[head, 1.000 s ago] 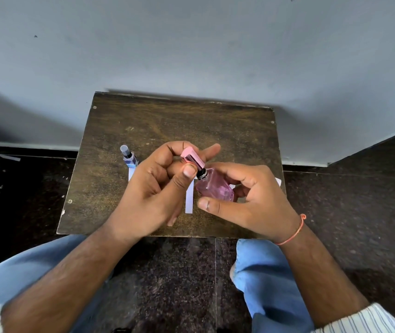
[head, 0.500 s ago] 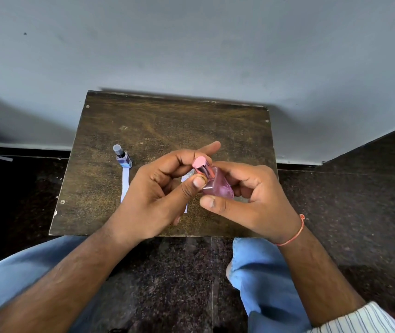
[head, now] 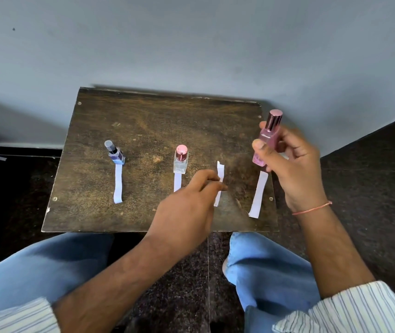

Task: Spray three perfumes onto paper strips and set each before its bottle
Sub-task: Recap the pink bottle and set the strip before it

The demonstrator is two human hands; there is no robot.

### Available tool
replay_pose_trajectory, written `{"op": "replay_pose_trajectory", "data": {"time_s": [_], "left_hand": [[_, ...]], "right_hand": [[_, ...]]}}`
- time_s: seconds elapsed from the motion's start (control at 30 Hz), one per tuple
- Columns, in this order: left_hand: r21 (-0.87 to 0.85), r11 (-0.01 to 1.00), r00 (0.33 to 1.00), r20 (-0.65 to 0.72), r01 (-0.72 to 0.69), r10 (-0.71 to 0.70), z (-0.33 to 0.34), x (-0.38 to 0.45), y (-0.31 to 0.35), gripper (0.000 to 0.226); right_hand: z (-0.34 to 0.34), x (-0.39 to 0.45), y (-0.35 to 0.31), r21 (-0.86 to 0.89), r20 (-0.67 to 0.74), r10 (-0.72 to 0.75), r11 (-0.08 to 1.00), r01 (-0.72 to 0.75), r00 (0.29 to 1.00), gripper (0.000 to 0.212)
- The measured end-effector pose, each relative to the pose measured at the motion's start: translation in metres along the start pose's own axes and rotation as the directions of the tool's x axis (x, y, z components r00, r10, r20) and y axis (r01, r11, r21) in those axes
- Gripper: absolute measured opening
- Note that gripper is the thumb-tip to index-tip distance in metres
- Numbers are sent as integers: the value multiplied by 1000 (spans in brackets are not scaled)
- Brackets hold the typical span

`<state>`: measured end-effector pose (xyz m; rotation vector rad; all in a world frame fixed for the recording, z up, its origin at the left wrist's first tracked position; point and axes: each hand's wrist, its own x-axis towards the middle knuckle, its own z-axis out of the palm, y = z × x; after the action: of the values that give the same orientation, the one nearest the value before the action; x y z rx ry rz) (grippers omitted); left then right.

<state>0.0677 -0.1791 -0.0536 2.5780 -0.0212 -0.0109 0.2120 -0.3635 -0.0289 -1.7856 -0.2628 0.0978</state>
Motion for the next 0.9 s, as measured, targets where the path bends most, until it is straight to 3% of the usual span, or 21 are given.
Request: {"op": "replay_pose_trajectory", "data": {"time_s": [0.13, 0.23, 0.4, 0.6, 0.9], "left_hand": [[126, 989, 994, 67, 79, -88, 15, 12, -6, 75], [166, 979, 987, 87, 122, -138, 17, 17, -2, 87], [144, 979, 988, 34, 145, -152, 12, 23, 0, 68], [132, 983, 988, 68, 129, -139, 10, 27, 0, 48], [156, 980, 989, 58, 126, -136, 13, 27, 2, 49]], "right_hand": [[4, 3, 11, -55, -21, 35, 998, -37, 999, 39], [6, 1, 13, -89, -10, 44, 995, -45, 999, 31], [6, -1, 9, -96, -1, 54, 994, -54, 999, 29], [7, -2, 5, -94, 11, 79, 993, -78, 997, 30], [16, -6, 3, -100, -24, 202, 974, -204, 979, 31]]}}
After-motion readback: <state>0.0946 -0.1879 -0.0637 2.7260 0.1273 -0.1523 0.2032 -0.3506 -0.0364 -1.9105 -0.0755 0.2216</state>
